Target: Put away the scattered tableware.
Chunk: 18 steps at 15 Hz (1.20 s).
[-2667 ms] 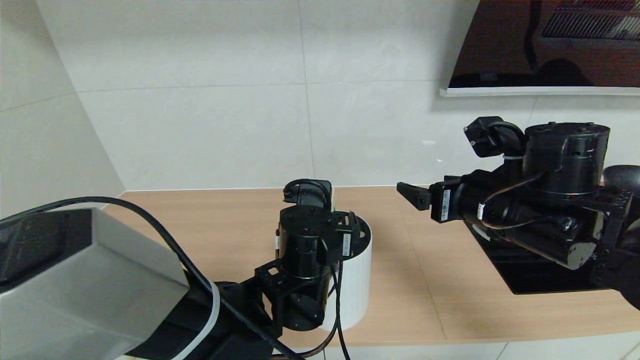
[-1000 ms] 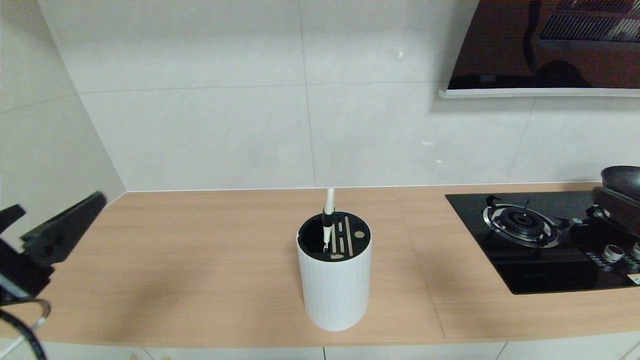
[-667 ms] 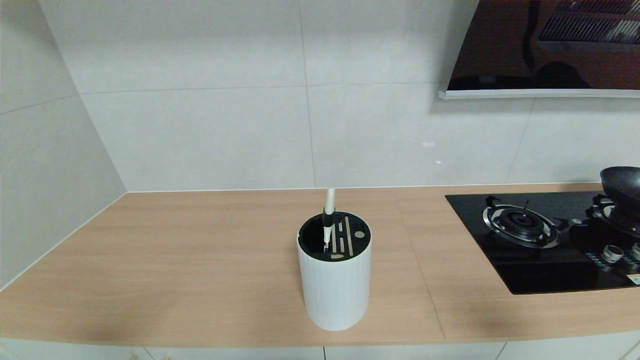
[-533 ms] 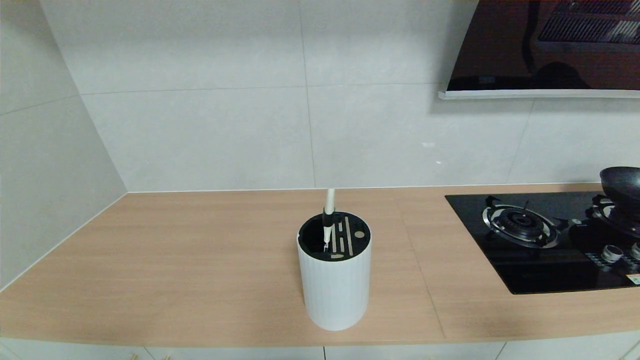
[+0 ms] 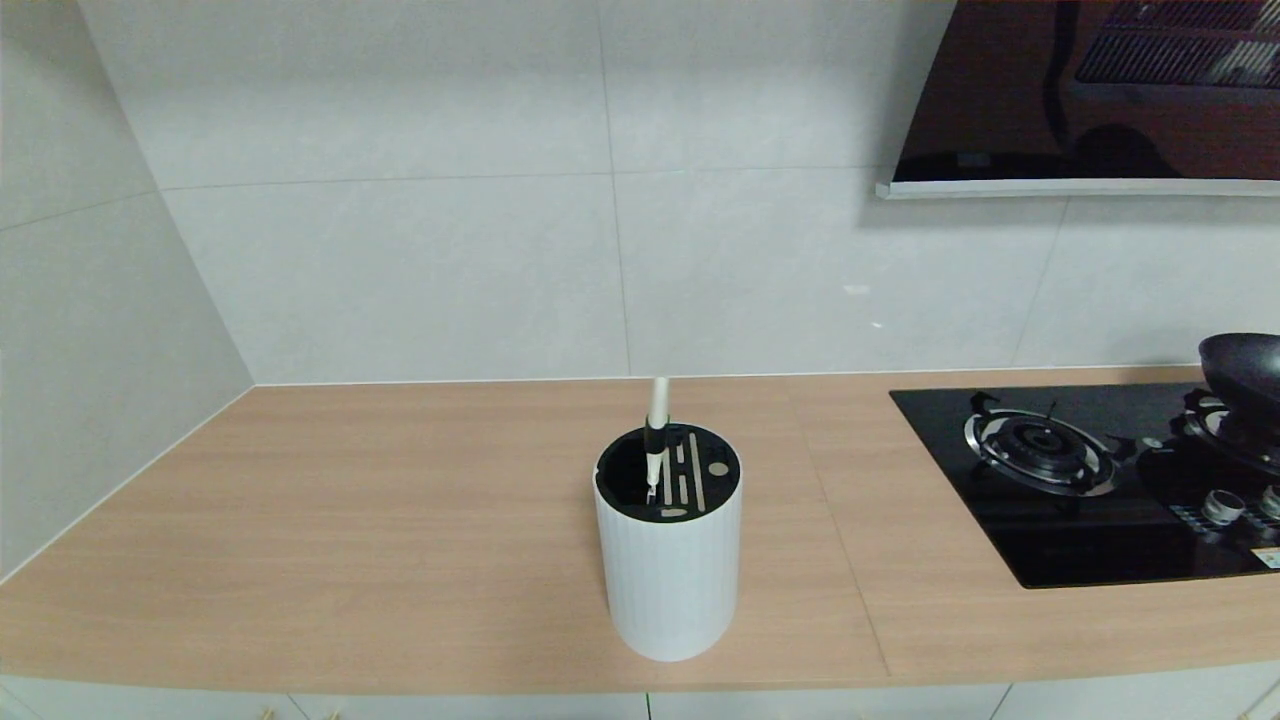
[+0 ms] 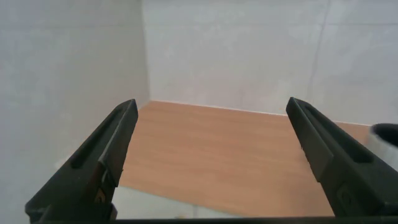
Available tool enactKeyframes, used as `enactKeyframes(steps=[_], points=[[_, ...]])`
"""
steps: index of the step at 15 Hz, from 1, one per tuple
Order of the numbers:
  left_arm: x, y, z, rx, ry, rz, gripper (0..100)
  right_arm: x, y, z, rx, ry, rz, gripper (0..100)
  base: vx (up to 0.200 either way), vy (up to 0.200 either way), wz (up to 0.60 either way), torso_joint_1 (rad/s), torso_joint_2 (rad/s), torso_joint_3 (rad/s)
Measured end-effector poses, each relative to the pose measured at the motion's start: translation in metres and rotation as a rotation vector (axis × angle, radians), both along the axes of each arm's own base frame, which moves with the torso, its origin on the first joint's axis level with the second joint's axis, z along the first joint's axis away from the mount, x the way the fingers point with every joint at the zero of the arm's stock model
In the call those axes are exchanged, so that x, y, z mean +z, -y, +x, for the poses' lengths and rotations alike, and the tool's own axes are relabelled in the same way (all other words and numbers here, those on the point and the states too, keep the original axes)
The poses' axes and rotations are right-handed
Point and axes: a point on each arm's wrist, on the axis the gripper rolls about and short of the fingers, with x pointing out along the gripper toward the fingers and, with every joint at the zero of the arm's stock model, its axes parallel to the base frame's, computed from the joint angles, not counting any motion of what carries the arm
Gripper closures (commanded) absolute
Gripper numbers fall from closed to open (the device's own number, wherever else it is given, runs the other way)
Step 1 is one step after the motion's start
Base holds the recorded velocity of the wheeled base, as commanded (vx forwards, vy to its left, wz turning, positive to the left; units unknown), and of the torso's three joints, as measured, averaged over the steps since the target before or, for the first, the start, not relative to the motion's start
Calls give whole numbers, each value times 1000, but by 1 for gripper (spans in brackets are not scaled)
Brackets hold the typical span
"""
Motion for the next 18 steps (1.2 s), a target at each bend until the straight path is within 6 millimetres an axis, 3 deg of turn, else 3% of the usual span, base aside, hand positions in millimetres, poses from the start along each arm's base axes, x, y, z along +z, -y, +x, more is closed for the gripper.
enactKeyframes(steps=[6, 11, 18], points=[[-69, 2, 33, -86, -163, -23, 0, -42, -2, 15, 92, -130, 65, 0, 0, 0, 0, 0, 0, 0], [-83, 6, 37, -275, -229, -44, 0, -60, -2, 21, 94, -212, 59, 0, 0, 0, 0, 0, 0, 0], [-84, 7, 37, -285, -231, -61, 0, -65, -2, 21, 85, -253, 50, 0, 0, 0, 0, 0, 0, 0]])
